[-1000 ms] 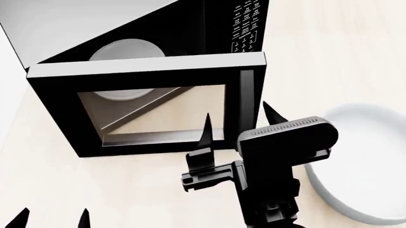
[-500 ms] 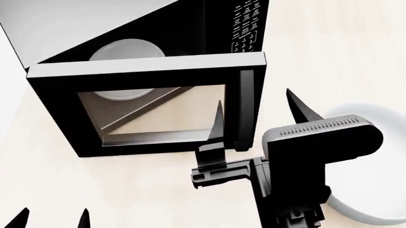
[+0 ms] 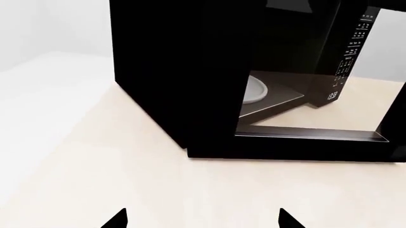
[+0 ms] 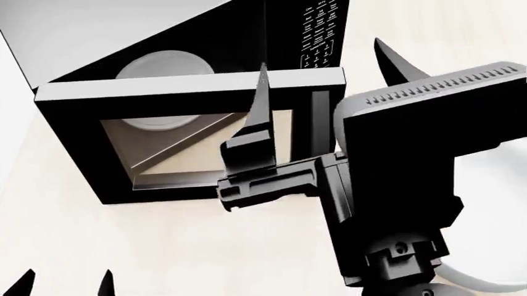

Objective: Open the microwave.

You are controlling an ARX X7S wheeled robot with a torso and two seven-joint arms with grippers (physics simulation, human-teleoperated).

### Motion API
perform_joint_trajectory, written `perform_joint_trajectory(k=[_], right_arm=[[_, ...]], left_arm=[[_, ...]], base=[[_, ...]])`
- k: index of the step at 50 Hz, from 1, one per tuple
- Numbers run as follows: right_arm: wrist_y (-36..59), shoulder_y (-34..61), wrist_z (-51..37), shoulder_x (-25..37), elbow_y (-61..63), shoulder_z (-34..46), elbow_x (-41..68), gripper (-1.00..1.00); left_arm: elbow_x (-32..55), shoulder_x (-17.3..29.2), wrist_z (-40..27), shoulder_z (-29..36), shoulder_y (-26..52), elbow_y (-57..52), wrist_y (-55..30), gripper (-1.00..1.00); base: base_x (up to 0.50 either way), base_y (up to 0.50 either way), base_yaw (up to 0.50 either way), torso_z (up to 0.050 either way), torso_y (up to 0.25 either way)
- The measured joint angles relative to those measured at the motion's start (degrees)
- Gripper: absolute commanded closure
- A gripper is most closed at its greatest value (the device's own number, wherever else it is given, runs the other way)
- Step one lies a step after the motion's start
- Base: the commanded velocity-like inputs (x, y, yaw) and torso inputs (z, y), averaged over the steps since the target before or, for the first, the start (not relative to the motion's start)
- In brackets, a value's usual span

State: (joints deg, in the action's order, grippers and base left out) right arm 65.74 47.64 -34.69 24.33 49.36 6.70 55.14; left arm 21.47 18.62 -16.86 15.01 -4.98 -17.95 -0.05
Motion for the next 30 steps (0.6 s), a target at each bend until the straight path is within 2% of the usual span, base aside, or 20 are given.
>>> perform_joint_trajectory(k=[12,30], right_arm=[[11.93,15.36,-7.82,-2.89,-6.03,-0.94,11.59,-1.00],[15.32,31.71,-7.26,-4.90,-26.92,7.28,7.53,-1.00]], left_arm=[[0.32,0.31,-0.17,0.15,-0.29,-0.68,0.01,-1.00],[0.81,0.60,-0.25,0.37,-0.20,-0.77,0.06,-1.00]], base=[[0.00,0.00,0.00,0.000,0.000],[0.00,0.00,0.00,0.000,0.000]])
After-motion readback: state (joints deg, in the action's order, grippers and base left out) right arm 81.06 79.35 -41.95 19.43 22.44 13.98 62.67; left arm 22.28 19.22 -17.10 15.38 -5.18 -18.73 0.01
